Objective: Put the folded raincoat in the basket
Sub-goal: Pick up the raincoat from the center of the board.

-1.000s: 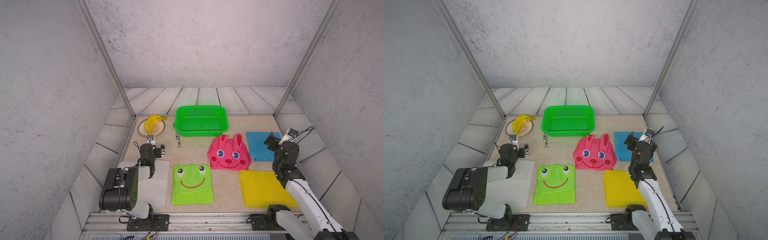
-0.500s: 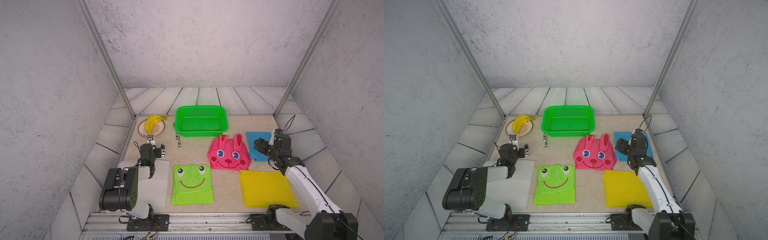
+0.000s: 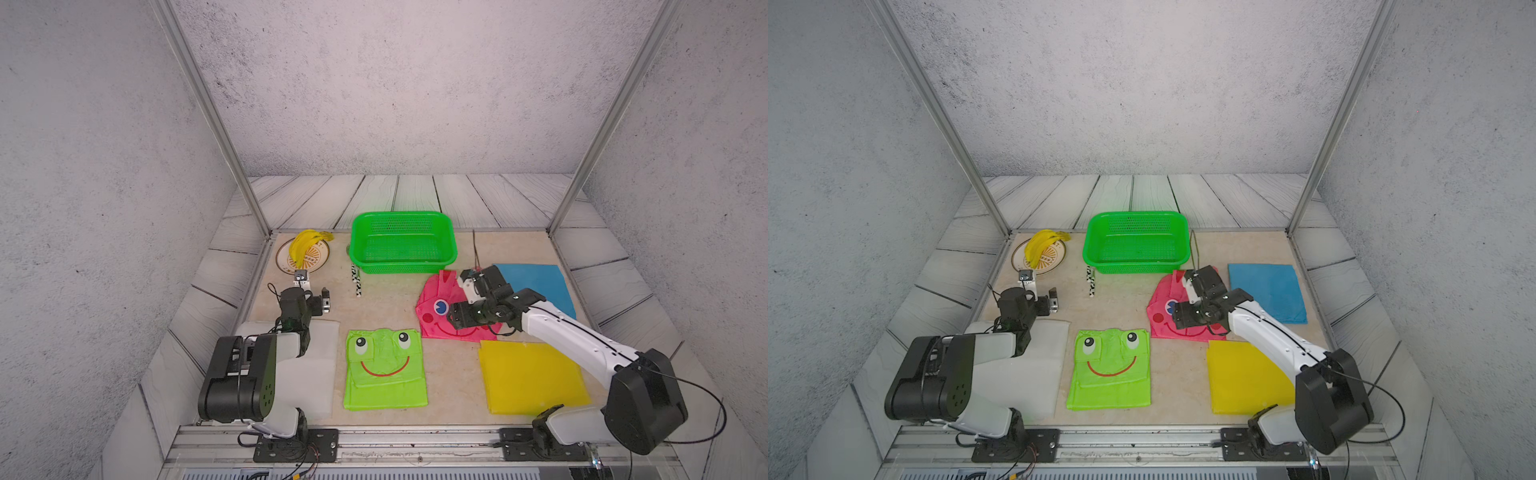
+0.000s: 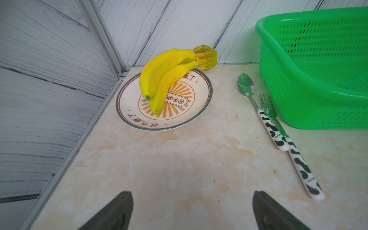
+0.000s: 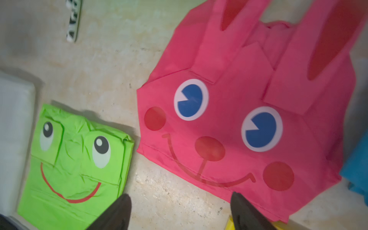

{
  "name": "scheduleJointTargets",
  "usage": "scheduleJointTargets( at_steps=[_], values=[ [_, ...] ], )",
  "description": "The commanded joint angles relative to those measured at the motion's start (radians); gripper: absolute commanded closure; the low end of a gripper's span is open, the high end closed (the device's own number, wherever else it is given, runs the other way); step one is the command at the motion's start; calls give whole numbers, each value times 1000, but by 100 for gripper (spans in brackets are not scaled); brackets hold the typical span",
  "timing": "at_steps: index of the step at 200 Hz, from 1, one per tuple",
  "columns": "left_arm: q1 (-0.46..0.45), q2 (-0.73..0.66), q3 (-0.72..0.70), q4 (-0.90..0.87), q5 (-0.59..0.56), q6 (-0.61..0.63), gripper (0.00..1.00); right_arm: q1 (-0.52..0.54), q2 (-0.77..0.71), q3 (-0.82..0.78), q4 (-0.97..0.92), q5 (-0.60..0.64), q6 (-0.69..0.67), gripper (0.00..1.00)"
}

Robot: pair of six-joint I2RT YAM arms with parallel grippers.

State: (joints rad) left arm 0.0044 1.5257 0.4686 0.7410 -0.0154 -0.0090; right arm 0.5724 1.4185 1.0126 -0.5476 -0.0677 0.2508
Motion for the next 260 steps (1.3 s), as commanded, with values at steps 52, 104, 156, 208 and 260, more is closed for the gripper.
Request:
scheduleJointTargets(
  at_steps=[52, 104, 156, 208, 260],
  values=[
    [3, 5, 2, 3, -10, -9, 0, 188, 166, 13, 53, 276, -703, 9],
    [3, 4, 2, 3, -10, -9, 1, 203, 280, 6, 162, 278, -811, 15],
    [3, 5, 2, 3, -10, -9, 1, 206, 319, -63, 277, 251, -907, 31],
    [3, 5, 2, 3, -9, -8, 0, 209, 365, -96, 321, 318, -990, 89],
    [3, 4, 0, 5, -9, -8, 0, 218, 205, -153, 426, 272, -965, 100]
  ],
)
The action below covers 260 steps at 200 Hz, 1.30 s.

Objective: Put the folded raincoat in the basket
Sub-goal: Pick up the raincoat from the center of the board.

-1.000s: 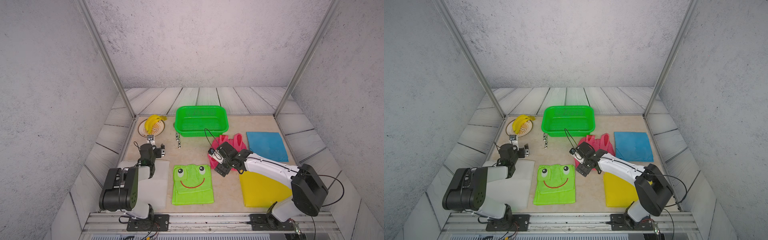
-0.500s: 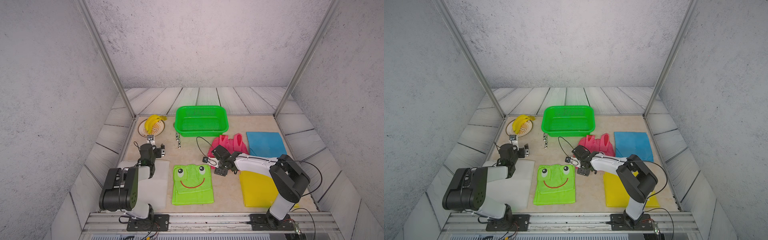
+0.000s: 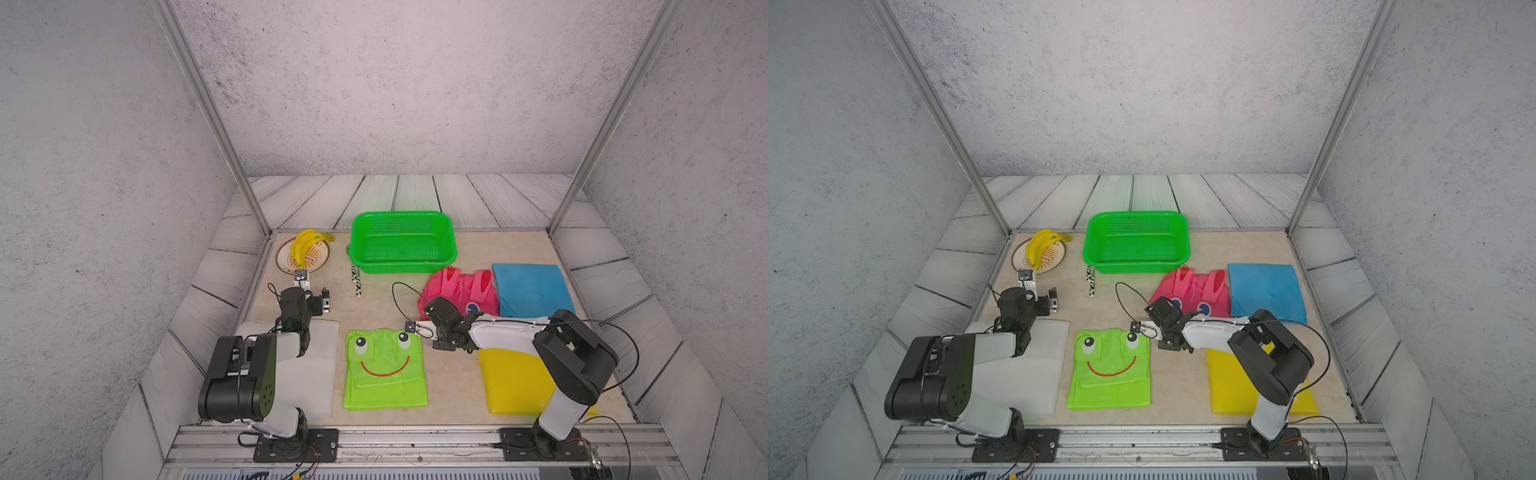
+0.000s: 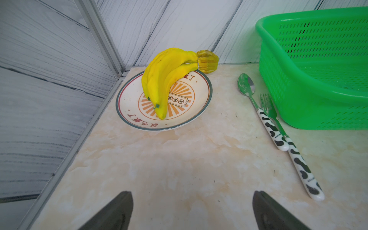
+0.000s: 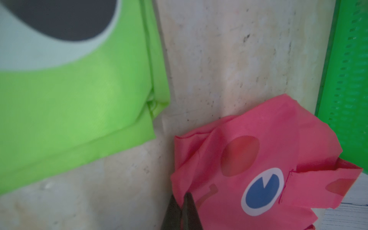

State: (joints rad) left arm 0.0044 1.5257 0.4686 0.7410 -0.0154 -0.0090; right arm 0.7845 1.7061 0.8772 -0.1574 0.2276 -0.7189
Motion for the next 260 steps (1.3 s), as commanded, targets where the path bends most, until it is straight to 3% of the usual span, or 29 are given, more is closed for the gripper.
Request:
scheduleJointTargets(
  at_steps=[1, 13, 24, 37, 54, 73, 84, 96, 102, 111, 134, 174, 197, 218, 260],
  values=[
    [3, 4, 0, 5, -10, -8, 1, 5, -86, -18, 37, -23, 5, 100],
    [2, 3, 2, 7, 2, -5, 1, 5, -116, -20, 44, -26, 12, 100],
    [3, -15, 14, -23, 89, 28, 0, 4, -134, -19, 52, -23, 20, 100],
    [9, -66, 50, -133, 291, 108, 1, 4, -148, -17, 61, -13, 25, 100],
    [-4, -119, 171, -437, 612, 305, 0, 4, -163, -9, 68, -10, 54, 100],
    [-54, -140, 288, -735, 799, 511, 1, -2, -181, 8, 54, -66, 76, 100],
    [-60, -127, 357, -962, 1028, 722, 0, -11, -189, 26, 29, -124, 99, 100],
    [-78, -79, 453, -1353, 1192, 1131, 1, -19, -192, 44, -6, -209, 109, 100],
    [-95, -54, 491, -1475, 1213, 1251, 0, -21, -196, 46, -7, -241, 106, 100],
    [-122, -23, 531, -1546, 1196, 1299, 0, -21, -201, 43, 0, -283, 105, 100],
    [-145, -9, 544, -1549, 1185, 1393, 0, -21, -227, 25, 31, -341, 102, 100],
    [-198, -73, 430, -1088, 1167, 1171, 0, -21, -294, -35, 58, -426, 70, 100],
    [-284, -47, 437, -1166, 1139, 1447, 1, -21, -331, -94, 125, -456, 65, 100],
    [-352, 10, 492, -1180, 1089, 1488, 0, -21, -339, -104, 115, -456, 36, 100],
    [-420, 135, 608, -1259, 1096, 1567, 0, -21, -405, -176, 190, -462, 8, 100]
  ],
)
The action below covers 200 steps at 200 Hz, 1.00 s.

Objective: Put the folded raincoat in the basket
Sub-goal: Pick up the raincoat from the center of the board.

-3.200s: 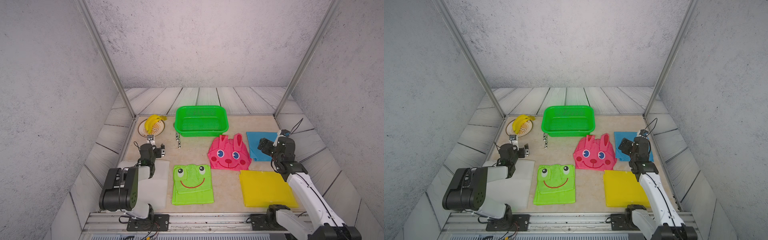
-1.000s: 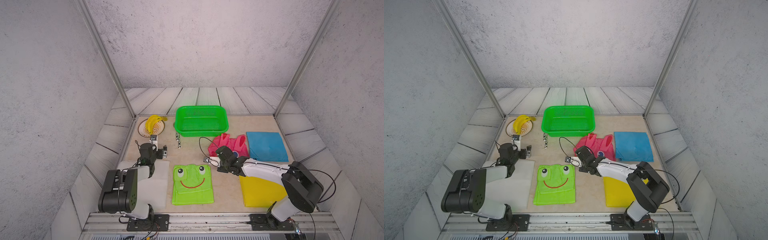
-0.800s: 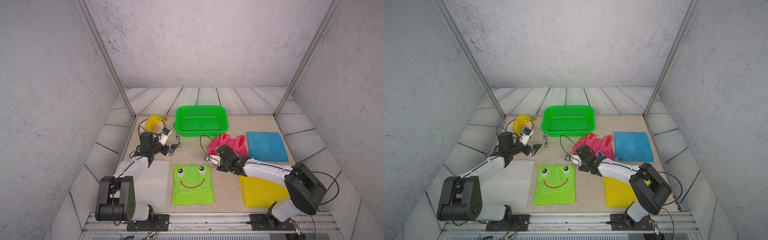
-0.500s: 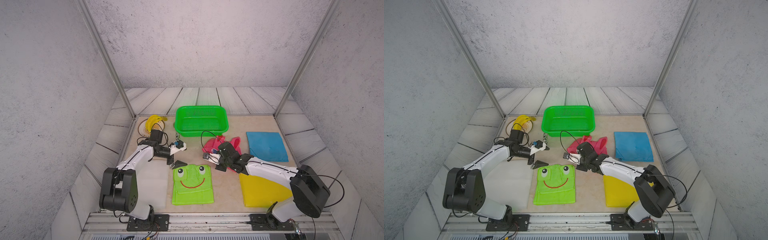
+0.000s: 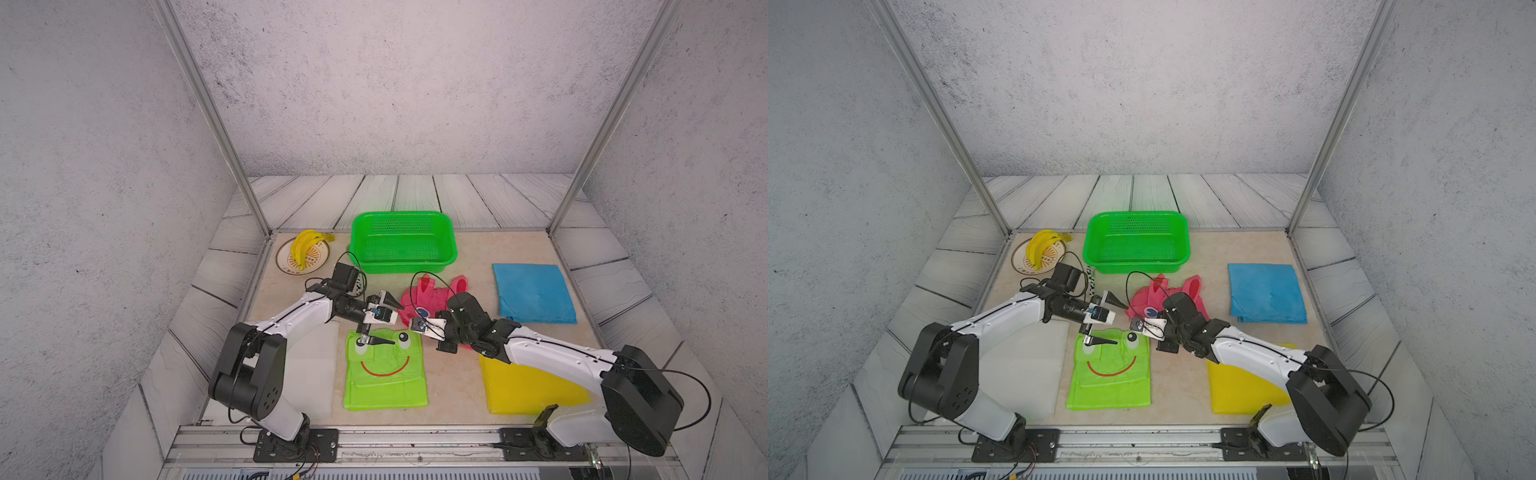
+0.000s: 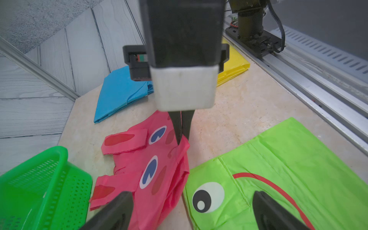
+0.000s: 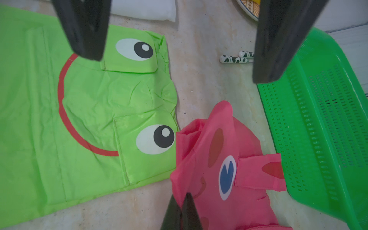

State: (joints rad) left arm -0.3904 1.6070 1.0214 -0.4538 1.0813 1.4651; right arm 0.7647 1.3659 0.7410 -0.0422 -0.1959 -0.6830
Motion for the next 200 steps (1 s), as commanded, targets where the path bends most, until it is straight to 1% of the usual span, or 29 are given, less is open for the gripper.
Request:
scheduleJointTargets(
  at_steps=[1, 9, 20, 34, 56, 65, 79, 83, 91, 99, 104, 112, 123, 132, 143, 146, 172, 178, 180, 181, 182, 184, 188, 200],
  values=[
    [-27, 57, 57, -67, -1, 96, 1, -1, -66, -43, 78, -39, -29, 100],
    [-38, 79, 70, -74, -5, 116, 0, -1, -78, -62, 108, -38, -31, 100],
    [-53, 107, 95, -73, -15, 106, 1, -1, -85, -76, 130, -36, -27, 100],
    [-73, 140, 129, -74, -21, 76, 6, -1, -85, -74, 122, -43, -26, 100],
    [-104, 177, 158, -70, -55, 90, 11, -1, -93, -71, 118, -59, -15, 100],
    [-112, 192, 169, -64, -72, 91, 15, -2, -103, -76, 131, -56, -1, 100],
    [-120, 215, 196, -66, -79, 79, 27, -2, -118, -90, 157, -45, 11, 100],
    [-120, 223, 202, -69, -77, 80, 32, -3, -122, -93, 161, -40, 12, 100],
    [-120, 235, 220, -91, -68, 109, 45, -5, -126, -95, 160, -34, 14, 100],
    [-120, 249, 243, -148, -59, 182, 57, -6, -129, -95, 156, -30, 17, 100],
    [-120, 255, 256, -179, -52, 212, 63, -7, -132, -97, 154, -27, 20, 100],
    [-120, 260, 269, -204, -38, 238, 76, -8, -135, -101, 153, -25, 25, 100],
    [-120, 260, 279, -209, -18, 238, 90, -8, -141, -107, 153, -23, 29, 100],
    [-121, 261, 287, -213, -11, 238, 100, -10, -146, -114, 154, -15, 35, 100],
    [-120, 262, 301, -221, -17, 238, 100, -8, -155, -118, 148, 2, 50, 100],
    [-120, 262, 305, -222, -22, 236, 100, -8, -158, -120, 147, 9, 53, 97],
    [-114, 260, 326, -183, -43, 143, 100, -8, -176, -110, 74, 59, 67, 48],
    [-112, 261, 332, -177, -42, 123, 100, -9, -177, -101, 50, 76, 82, 29],
    [-111, 261, 334, -176, -44, 116, 100, -8, -177, -97, 46, 85, 88, 19],
    [-111, 261, 334, -175, -43, 113, 100, -8, -177, -95, 43, 89, 91, 16],
    [-110, 261, 336, -175, -43, 111, 100, -8, -176, -93, 40, 93, 94, 8],
    [-110, 261, 338, -175, -43, 106, 100, -8, -175, -88, 33, 103, 102, 2],
    [-108, 263, 343, -175, -47, 97, 100, -8, -171, -79, 18, 131, 118, 0],
    [-102, 262, 351, -155, -52, 51, 100, -8, -151, -58, -17, 223, 174, 0]
  ],
)
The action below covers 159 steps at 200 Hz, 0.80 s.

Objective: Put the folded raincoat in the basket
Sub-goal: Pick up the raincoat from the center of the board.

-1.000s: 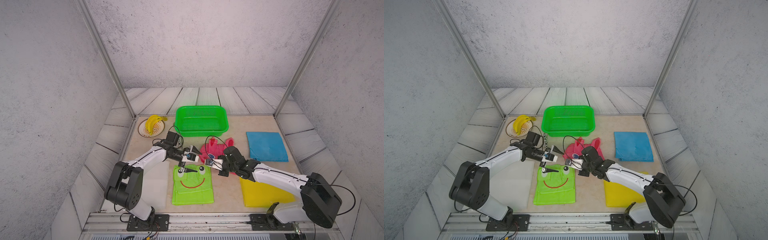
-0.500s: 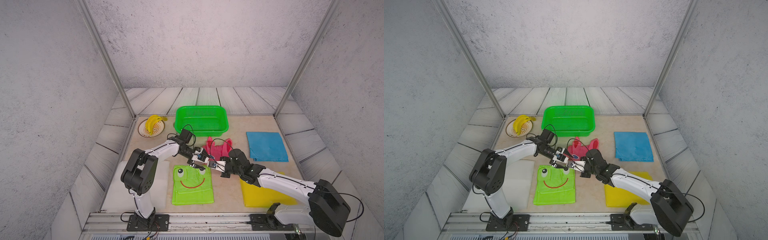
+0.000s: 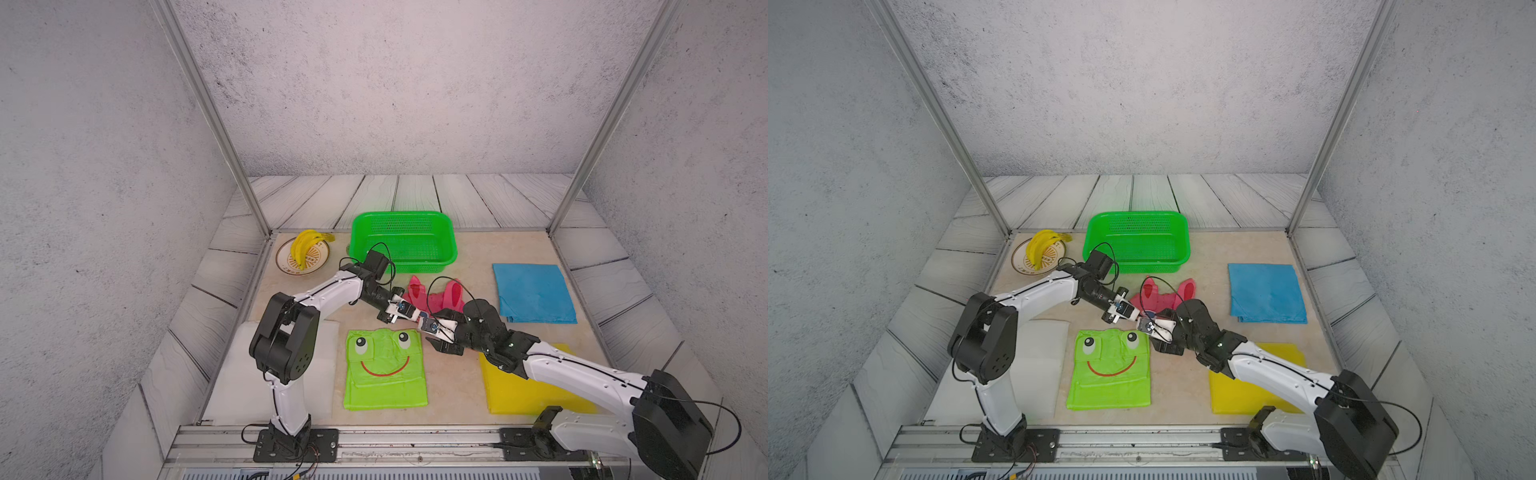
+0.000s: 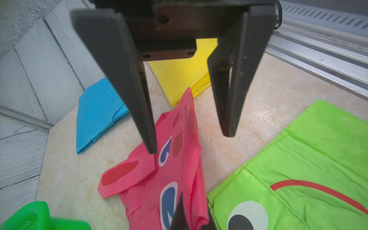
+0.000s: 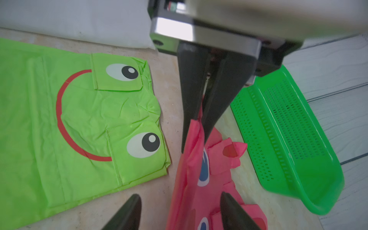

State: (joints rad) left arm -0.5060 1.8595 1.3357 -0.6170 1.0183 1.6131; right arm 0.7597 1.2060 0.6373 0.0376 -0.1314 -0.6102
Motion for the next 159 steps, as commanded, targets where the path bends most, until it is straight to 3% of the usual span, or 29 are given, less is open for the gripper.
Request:
scheduleJointTargets(
  at_steps=[1, 40, 83, 128, 159],
  values=[
    [14, 9, 37, 11, 11, -100, 100, -3, 10, 46, -99, 166, 105, 0],
    [59, 5, 78, 44, 62, -218, 100, -3, 34, 22, -123, 288, 194, 0],
    [116, -27, 96, 76, 137, -339, 100, -5, 13, 8, -140, 288, 221, 0],
    [132, -66, 89, 1, 141, -265, 100, -20, 116, 83, -182, 336, 204, 0],
    [148, -106, 63, 13, 138, -270, 100, -22, 98, 85, -140, 323, 181, 0]
  ],
)
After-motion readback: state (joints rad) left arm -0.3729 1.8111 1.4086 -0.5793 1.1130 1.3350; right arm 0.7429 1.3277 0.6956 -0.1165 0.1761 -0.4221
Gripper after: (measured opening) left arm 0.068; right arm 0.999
